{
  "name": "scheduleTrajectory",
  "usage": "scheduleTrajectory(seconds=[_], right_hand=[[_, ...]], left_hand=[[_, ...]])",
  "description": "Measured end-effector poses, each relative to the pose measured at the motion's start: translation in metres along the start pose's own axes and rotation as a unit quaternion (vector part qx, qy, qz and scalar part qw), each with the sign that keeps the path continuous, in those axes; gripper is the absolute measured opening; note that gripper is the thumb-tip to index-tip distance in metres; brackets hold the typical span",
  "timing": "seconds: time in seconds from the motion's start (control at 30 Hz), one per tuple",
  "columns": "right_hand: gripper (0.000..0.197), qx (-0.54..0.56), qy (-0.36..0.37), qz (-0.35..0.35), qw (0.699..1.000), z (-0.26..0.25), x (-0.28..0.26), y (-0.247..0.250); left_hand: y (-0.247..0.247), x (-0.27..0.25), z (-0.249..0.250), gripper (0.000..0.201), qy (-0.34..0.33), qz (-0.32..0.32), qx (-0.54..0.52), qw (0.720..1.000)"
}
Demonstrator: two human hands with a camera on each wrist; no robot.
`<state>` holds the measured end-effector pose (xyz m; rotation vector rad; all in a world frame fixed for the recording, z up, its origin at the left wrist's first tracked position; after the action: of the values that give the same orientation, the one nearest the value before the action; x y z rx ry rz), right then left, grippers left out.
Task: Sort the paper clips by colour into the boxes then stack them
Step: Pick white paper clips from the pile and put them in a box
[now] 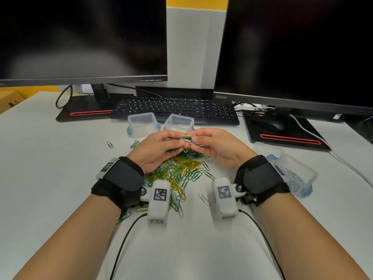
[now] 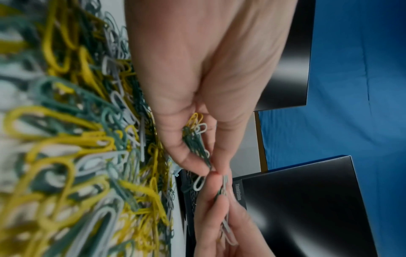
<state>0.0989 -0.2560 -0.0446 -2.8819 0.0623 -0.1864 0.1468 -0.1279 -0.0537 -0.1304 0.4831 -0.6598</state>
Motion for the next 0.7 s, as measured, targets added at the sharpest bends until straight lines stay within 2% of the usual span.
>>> scheduleTrajectory(seconds=[0.1,0.23,0.4,0.6,0.7], right_hand=[[0.021,-0.01,0.009,-0.003,1.0,-0.001,0.001,-0.003],[0.017,-0.035,0.025,0.01,0.999,-0.002,0.002,-0.001],[0.016,-0.068,0.034,0.019,0.997,-0.002,0.003,-0.001],[0.008,-0.049,0.04,0.037,0.997,-0.005,0.003,0.005],[0.013,-0.04,0.042,0.027,0.998,-0.007,0.003,0.004]], left_hand=[[0.004,-0.001,0.002,0.018,-0.013,0.024,0.004,1.0],[0.002,-0.003,0.005,0.021,-0.025,0.02,0.017,0.999],[0.005,-0.004,0.009,0.012,-0.06,0.048,0.027,0.997],[0.008,-0.005,0.013,0.012,-0.079,0.066,0.017,0.995],[0.007,-0.004,0.012,0.009,-0.069,0.062,0.009,0.996]])
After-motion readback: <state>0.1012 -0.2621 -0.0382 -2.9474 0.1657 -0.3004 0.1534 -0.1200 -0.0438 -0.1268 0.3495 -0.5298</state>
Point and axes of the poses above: each hand's wrist, its own x-axis towards the middle knuckle, its own y-axis out of the back of the hand, z = x × y, the point moved 8 cm from there along x, towards the middle knuckle, and after that the axes turned 15 degrees about y, right-handed, at the moved point
